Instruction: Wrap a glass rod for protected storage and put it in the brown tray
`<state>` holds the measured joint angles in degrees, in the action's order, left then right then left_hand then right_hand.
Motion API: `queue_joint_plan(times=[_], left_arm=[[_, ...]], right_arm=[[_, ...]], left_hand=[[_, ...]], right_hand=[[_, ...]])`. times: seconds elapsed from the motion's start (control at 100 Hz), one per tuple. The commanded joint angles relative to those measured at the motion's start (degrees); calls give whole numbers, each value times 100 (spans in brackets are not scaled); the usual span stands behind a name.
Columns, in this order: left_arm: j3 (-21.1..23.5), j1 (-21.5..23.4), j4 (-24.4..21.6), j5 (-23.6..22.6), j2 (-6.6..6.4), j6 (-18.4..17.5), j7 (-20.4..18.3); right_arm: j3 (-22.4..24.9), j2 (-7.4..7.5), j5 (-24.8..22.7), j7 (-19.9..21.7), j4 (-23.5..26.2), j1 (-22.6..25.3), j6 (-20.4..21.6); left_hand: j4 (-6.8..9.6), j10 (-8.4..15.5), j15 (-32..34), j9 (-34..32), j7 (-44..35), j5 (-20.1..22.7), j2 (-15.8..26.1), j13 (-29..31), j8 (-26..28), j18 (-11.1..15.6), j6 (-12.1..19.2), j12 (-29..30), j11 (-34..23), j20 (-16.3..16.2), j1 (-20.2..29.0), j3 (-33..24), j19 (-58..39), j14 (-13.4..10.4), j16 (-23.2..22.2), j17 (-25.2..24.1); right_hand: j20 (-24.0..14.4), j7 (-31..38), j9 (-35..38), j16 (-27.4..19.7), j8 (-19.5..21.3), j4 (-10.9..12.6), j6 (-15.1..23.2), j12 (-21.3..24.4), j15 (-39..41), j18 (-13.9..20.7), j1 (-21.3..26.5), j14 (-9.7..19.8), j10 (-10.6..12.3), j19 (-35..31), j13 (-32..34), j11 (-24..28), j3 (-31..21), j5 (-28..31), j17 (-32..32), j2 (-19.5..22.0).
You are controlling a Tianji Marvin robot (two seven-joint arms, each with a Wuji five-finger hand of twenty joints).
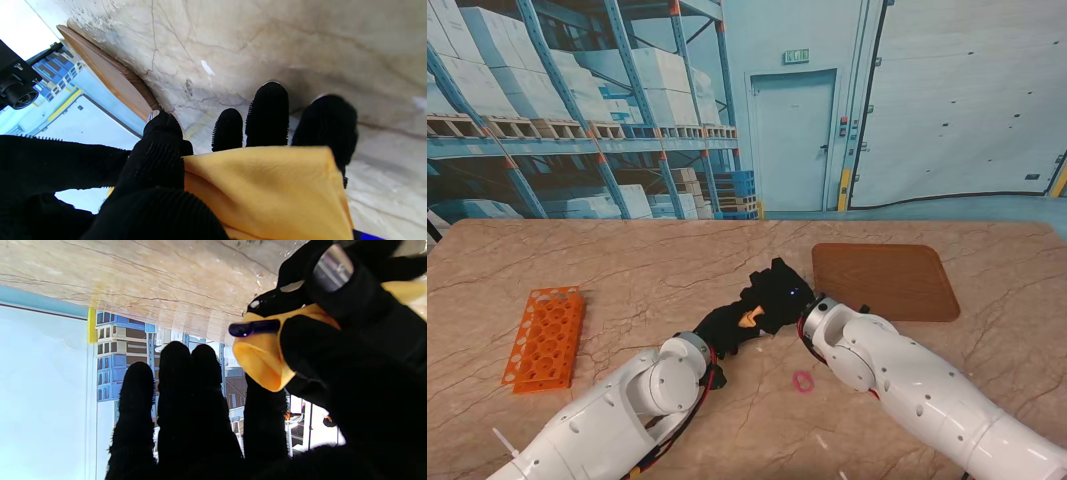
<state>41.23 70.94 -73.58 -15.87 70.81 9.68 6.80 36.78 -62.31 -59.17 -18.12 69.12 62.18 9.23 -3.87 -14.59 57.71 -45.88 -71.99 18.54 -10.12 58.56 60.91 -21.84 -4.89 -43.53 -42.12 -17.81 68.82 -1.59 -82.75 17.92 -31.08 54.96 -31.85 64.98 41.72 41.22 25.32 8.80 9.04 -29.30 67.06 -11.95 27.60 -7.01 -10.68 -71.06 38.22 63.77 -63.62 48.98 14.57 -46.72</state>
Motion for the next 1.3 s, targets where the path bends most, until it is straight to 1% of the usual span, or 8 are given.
queue_joint_plan(times=[0.0, 0.12, 0.21, 0.55, 0.78, 0.96, 1.16, 1.29], left_arm=[[6, 97, -81, 91, 83, 79, -15], [37, 127, -104, 133, 100, 97, 41], [43, 134, -94, 69, 84, -11, 64], [110, 186, -92, 47, 96, -80, 180], [128, 197, -50, 39, 128, -204, 316], [138, 199, -19, -25, 107, -385, 335], [197, 243, -34, 32, 77, -541, 274], [284, 312, -126, 307, 91, -469, 197]], right_arm=[[-5, -5, -42, 16, 27, 46, 16], [14, 4, -66, 12, 41, 63, 25], [47, 16, -91, 19, 62, 89, 27], [433, 121, -308, 75, 243, 379, 126], [718, 201, -497, 64, 332, 587, 303], [855, 243, -656, -57, 391, 708, 388], [922, 251, -728, -207, 383, 769, 356], [923, 249, -736, -254, 369, 770, 349]], left_hand=[[-363, 69, 746, -187, 17, -251, -501, 484, 177, 655, 619, -376, -287, -761, -417, -1530, -1186, -127, -662, 433], [-428, 368, 2454, -338, 82, -470, -330, 1080, -82, 2283, 831, -454, -783, -1753, -649, -1483, -3414, -651, -1787, 773], [-108, 510, 2978, -536, 148, -665, 363, 1023, -328, 2370, 557, -516, -1409, -2204, 3, 296, -3721, -402, -2173, 864], [45, 1377, 3906, -2008, 322, 333, 379, 1418, -2087, 2416, 134, -1505, -3011, -3346, -460, 313, -3722, -819, -2109, 939], [-161, 2050, 3968, -2054, 905, 615, -2038, 1424, -1746, 3117, 52, -1917, -3154, -3210, -3501, -3913, -3722, -1550, -1941, 980], [-339, 2129, 3886, -1761, 1759, 398, -2514, 1424, -2085, 3438, -33, -2082, -3096, -3035, -4486, -3681, -3722, -1800, -2005, 990], [177, 1449, 3674, -1324, 2459, 307, -339, 1247, -2601, 3148, -101, -2388, -2886, -2882, -4342, 9, -3722, -1362, -2606, 963], [495, 953, 3824, -1173, 2698, 328, 811, 932, -2735, 2496, -131, -2461, -2739, -3009, -5015, 142, -3722, -709, -2776, 926]], right_hand=[[38, 62, -8, 93, 68, 19, 402, -70, 173, -93, 182, 58, -142, -101, 42, 68, -141, 146, -102, 149], [35, 55, -9, 96, 70, 6, 419, -79, 170, -91, 180, 56, -143, -96, 36, 63, -137, 141, -109, 154], [32, 18, -41, 100, 62, -51, 451, -100, 161, -92, 162, 59, -154, -84, 11, 51, -90, 91, -131, 213], [31, -292, -456, -3, -143, -1173, 561, -231, -222, -54, 180, 133, -128, 150, -335, -281, 356, -593, -310, 424], [-11, -1050, -1051, -312, 111, -1158, 323, -7, -916, 36, -324, 197, -90, 411, -765, -729, 572, -1305, -469, 558], [-1, -1302, -1323, -440, 276, -1064, 279, 99, -1209, 14, -438, 220, -84, 566, -923, -906, 666, -1437, -561, 733], [-7, -938, -1343, -482, 139, -1245, 639, 166, -1287, 7, -86, 249, -53, 618, -930, -901, 645, -1536, -568, 795], [-12, -691, -1304, -497, -12, -1322, 802, 185, -1285, 7, 93, 252, -39, 621, -885, -890, 665, -1540, -568, 807]])
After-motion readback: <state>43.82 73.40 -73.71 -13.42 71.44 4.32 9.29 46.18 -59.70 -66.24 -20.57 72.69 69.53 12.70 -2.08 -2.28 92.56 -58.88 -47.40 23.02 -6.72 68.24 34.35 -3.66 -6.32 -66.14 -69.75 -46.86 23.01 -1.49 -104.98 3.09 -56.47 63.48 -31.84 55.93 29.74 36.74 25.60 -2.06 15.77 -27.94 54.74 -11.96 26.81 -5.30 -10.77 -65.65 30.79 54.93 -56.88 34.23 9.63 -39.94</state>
